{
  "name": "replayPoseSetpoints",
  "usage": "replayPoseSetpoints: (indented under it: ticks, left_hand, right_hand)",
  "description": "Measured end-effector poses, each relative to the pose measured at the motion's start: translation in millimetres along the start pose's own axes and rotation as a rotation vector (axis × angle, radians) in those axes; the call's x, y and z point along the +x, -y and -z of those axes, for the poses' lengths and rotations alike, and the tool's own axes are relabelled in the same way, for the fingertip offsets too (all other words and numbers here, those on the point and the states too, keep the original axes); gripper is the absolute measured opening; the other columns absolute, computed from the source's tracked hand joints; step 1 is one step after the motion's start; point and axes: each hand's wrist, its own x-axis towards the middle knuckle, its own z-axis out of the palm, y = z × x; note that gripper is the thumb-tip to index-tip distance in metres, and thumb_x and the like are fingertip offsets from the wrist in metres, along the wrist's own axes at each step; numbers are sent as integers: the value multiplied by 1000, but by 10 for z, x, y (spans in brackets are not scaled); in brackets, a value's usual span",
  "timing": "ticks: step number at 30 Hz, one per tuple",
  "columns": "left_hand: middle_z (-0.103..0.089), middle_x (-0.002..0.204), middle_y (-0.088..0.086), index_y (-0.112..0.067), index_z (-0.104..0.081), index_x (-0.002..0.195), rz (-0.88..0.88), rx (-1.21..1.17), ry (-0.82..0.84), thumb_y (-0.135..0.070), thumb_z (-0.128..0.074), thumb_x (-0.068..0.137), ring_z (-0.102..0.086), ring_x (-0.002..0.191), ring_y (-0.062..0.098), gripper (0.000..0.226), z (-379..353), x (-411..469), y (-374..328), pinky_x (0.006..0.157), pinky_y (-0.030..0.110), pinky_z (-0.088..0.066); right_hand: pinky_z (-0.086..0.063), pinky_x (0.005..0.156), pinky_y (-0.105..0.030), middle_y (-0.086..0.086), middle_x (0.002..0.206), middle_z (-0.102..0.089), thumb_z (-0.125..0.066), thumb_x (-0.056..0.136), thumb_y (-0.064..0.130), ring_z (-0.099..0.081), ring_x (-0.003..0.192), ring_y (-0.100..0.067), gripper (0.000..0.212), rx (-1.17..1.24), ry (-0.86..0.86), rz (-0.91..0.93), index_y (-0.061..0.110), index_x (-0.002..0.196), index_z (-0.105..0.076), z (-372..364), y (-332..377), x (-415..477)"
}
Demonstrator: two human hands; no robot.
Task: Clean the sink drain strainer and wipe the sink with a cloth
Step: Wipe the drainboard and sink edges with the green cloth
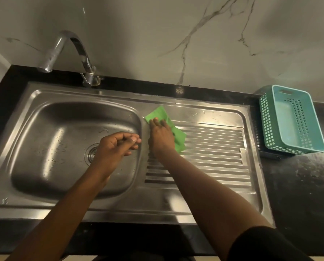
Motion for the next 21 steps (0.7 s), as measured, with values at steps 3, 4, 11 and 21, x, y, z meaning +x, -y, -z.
replayPoseSetpoints:
  ticks: [3, 4, 11, 21]
  left_hand:
    - [-82, 106, 4, -13, -77, 111, 2, -2, -3, -16, -64, 102, -76, 105, 25, 17, -34, -5, 25, 97, 46, -58]
    - [-82, 105, 3, -15, -78, 110, 2, 5, 2, -16, -64, 102, -76, 105, 24, 16, -47, -11, 33, 98, 47, -58]
    - [-83, 103, 1, -16, -79, 107, -12, -14, 12, -16, -65, 102, -77, 104, 26, 16, -264, -29, 41, 98, 47, -58]
    - [-83, 104, 3, -12, -79, 109, -27, 5, 63, -15, -63, 102, -76, 104, 28, 17, -497, -74, 42, 94, 42, -58]
  right_hand:
    - [-39, 118, -38, -12, 157, -51, -52, 96, 1, -46, 145, -32, 60, 114, 69, 114, 19, 153, -51, 91, -227, -23]
    - [-45, 110, -35, -13, 150, -58, -54, 93, 1, -54, 136, -33, 60, 202, 89, 109, 24, 149, -57, 139, -301, -40]
    - [-63, 70, -38, -6, 96, -79, -41, 84, -10, -78, 84, -25, 56, 1369, -124, -218, 24, 106, -80, 636, -927, -444]
    - [-60, 94, -48, -10, 154, -51, -48, 92, -5, -66, 117, -28, 69, 956, -498, -822, 22, 156, -43, 618, -2407, -1033]
